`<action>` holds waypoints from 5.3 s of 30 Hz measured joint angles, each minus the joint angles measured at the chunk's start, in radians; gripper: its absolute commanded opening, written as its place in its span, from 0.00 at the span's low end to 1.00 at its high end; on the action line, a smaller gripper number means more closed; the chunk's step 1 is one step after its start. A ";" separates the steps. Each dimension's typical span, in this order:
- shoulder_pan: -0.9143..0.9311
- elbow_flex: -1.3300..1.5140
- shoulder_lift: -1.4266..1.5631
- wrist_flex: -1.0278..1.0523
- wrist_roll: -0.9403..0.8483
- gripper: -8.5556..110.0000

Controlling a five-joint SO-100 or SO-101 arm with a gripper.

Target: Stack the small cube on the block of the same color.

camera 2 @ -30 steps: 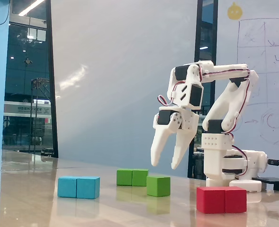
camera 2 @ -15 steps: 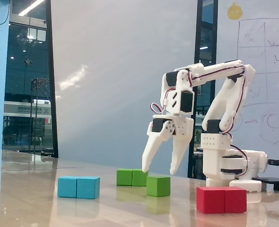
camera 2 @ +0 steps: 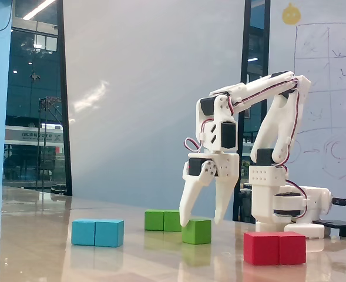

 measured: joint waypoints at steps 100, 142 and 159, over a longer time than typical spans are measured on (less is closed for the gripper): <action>0.733 -0.528 -0.364 0.094 -0.175 0.13; 0.184 -0.546 -0.327 0.213 -0.296 0.36; -0.040 0.199 0.360 -0.264 -0.255 0.28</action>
